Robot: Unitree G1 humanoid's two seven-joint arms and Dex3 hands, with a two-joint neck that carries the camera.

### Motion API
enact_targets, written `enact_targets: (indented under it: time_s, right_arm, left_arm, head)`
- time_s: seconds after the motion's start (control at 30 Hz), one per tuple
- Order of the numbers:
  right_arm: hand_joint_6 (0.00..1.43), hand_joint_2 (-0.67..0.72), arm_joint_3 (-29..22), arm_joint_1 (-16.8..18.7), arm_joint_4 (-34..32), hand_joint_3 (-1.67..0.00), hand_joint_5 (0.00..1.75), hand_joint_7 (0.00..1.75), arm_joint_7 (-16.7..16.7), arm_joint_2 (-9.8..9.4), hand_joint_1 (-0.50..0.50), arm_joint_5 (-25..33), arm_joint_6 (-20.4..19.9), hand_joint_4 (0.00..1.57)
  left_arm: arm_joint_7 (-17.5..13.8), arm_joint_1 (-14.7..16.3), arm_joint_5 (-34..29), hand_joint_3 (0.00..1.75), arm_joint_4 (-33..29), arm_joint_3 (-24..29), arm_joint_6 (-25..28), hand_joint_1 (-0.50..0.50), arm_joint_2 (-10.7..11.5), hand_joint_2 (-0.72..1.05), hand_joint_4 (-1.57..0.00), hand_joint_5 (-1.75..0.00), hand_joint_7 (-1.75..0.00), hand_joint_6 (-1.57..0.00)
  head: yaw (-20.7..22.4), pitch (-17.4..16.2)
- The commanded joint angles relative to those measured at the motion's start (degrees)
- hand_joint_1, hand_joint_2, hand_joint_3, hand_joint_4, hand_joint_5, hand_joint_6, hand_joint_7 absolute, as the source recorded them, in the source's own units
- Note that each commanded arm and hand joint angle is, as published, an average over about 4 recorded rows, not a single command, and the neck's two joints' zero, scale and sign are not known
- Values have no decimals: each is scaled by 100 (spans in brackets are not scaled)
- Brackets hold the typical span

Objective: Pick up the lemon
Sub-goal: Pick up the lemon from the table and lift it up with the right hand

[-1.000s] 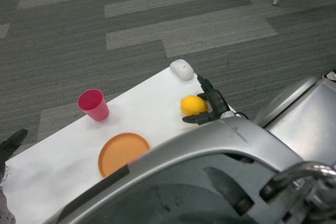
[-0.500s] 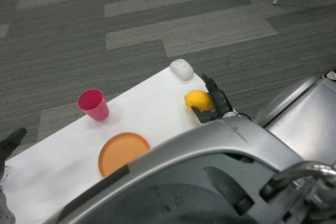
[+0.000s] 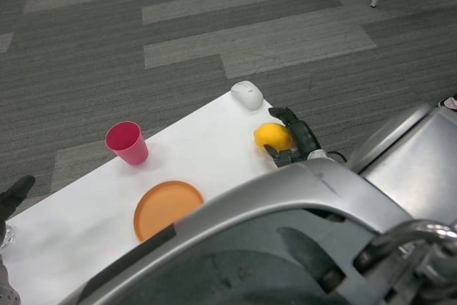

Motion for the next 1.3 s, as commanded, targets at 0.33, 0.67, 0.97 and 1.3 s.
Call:
enact_targets:
  time_s: [0.33, 0.67, 0.97, 1.3]
  right_arm:
    - [44, -60, -33, -142, 22, -127, 155, 58, 39, -20, -19, 25, 89, 40]
    - [41, -60, -16, -293, -110, -127, 155, 56, 268, 92, -17, -30, 89, 36]
    - [38, -60, 160, -320, -975, -127, 155, 58, 470, 211, -17, -96, 72, 31]
    - [29, -60, 850, -495, -1705, -127, 155, 63, 443, 206, -17, 18, 72, 26]
  left_arm:
    - [-9, 27, 11, 9, -14, 56, -50, 50, 102, 105, 0, 0, 0, 0]
    - [-9, 27, 11, 9, -14, 56, -53, 50, 106, 105, 0, 0, 0, 0]
    - [-9, 27, 16, 9, -22, 56, -53, 50, 110, 105, 0, 0, 0, 0]
    - [-9, 53, 20, 9, -62, 100, -61, 50, 115, 105, 0, 0, 0, 0]
  head:
    - [9, 3]
    - [22, -1]
    - [275, 66]
    - [1461, 139]
